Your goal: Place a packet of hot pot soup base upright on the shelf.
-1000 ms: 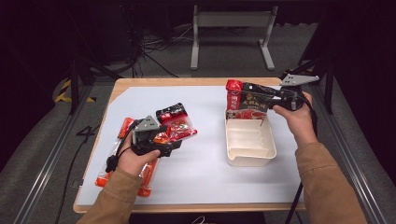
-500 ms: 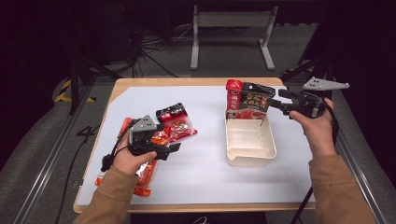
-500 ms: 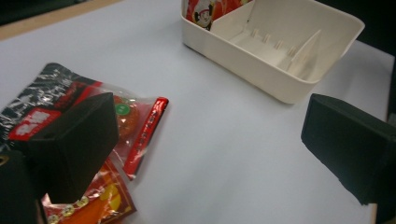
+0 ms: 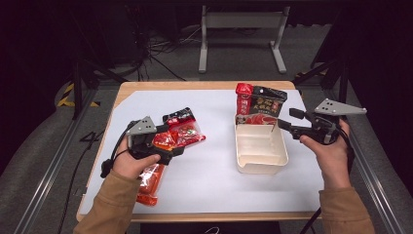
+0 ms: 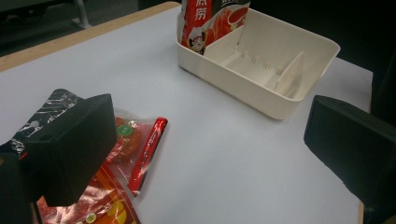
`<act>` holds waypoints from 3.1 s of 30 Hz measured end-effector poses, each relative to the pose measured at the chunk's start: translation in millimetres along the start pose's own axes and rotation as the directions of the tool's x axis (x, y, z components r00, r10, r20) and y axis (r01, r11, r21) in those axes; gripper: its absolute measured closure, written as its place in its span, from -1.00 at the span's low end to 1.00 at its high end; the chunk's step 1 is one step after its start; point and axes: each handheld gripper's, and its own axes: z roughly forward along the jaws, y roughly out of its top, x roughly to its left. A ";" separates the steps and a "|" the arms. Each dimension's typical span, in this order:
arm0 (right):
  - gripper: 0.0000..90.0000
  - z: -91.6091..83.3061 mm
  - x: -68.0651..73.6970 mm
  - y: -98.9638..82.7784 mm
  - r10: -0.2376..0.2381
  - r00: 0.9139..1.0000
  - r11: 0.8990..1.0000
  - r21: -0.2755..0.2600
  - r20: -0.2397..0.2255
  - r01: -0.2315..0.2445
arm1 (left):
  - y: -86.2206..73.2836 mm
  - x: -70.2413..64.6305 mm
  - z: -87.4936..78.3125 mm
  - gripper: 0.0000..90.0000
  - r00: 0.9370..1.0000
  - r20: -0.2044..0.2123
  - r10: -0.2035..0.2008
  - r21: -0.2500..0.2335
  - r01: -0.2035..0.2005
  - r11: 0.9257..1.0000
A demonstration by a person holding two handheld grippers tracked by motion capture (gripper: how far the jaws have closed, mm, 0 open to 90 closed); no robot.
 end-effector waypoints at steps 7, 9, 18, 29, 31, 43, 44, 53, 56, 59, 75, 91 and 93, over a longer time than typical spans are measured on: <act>-0.20 2.2 13.2 -14.1 -0.008 0.999 1.000 -0.018 -0.032 0.007 | 2.7 3.6 -3.1 -0.94 0.998 -0.013 0.066 0.025 -0.066 0.997; -0.18 4.9 14.1 -18.2 -0.005 0.999 1.000 -0.019 -0.042 0.004 | 3.6 7.3 -7.1 -0.89 0.999 -0.024 0.038 0.005 -0.038 0.999; -0.13 6.7 18.5 -25.4 -0.030 0.997 0.999 0.012 -0.066 0.031 | -1.4 28.8 -9.7 -0.70 0.997 -0.071 -0.021 0.049 0.024 0.998; -0.12 9.8 21.8 -29.0 -0.051 0.994 0.998 0.022 -0.092 0.054 | -5.9 66.2 -21.3 -0.64 0.982 -0.174 -0.078 0.091 0.095 0.991; -0.12 10.4 21.3 -29.9 -0.054 0.994 0.998 0.013 -0.096 0.056 | -5.7 72.3 -23.4 -0.63 0.980 -0.189 -0.060 0.099 0.080 0.992; 0.06 23.4 23.9 -36.6 -0.066 0.983 0.998 -0.009 -0.174 0.065 | -23.8 111.2 -30.2 -0.57 0.963 -0.258 -0.078 0.127 0.114 0.985; 0.06 23.7 24.5 -36.4 -0.065 0.983 0.998 -0.010 -0.170 0.065 | -25.6 114.3 -29.5 -0.57 0.962 -0.261 -0.079 0.127 0.115 0.985; -0.06 24.6 29.3 -34.9 -0.076 0.976 0.997 0.002 -0.205 0.078 | -35.6 130.4 -23.9 -0.62 0.949 -0.283 -0.142 0.108 0.179 0.978; -0.09 24.9 29.6 -34.8 -0.091 0.977 0.996 0.008 -0.193 0.094 | -38.6 134.6 -23.0 -0.71 0.938 -0.307 -0.162 0.114 0.205 0.972; -0.09 24.4 28.9 -35.1 -0.090 0.977 0.996 0.009 -0.193 0.093 | -41.9 140.1 -22.5 -0.75 0.927 -0.331 -0.177 0.126 0.230 0.965; -0.12 29.4 32.0 -36.7 -0.099 0.973 0.995 0.010 -0.209 0.104 | -65.2 160.0 -11.0 -0.75 0.907 -0.359 -0.222 0.163 0.295 0.942; -0.13 37.2 36.8 -40.3 -0.113 0.966 0.992 0.029 -0.230 0.123 | -87.6 172.4 -7.4 -0.63 0.896 -0.336 -0.291 0.167 0.361 0.918; -0.13 37.6 37.2 -40.5 -0.114 0.966 0.992 0.030 -0.232 0.125 | -89.4 172.8 -6.9 -0.61 0.898 -0.324 -0.298 0.167 0.364 0.916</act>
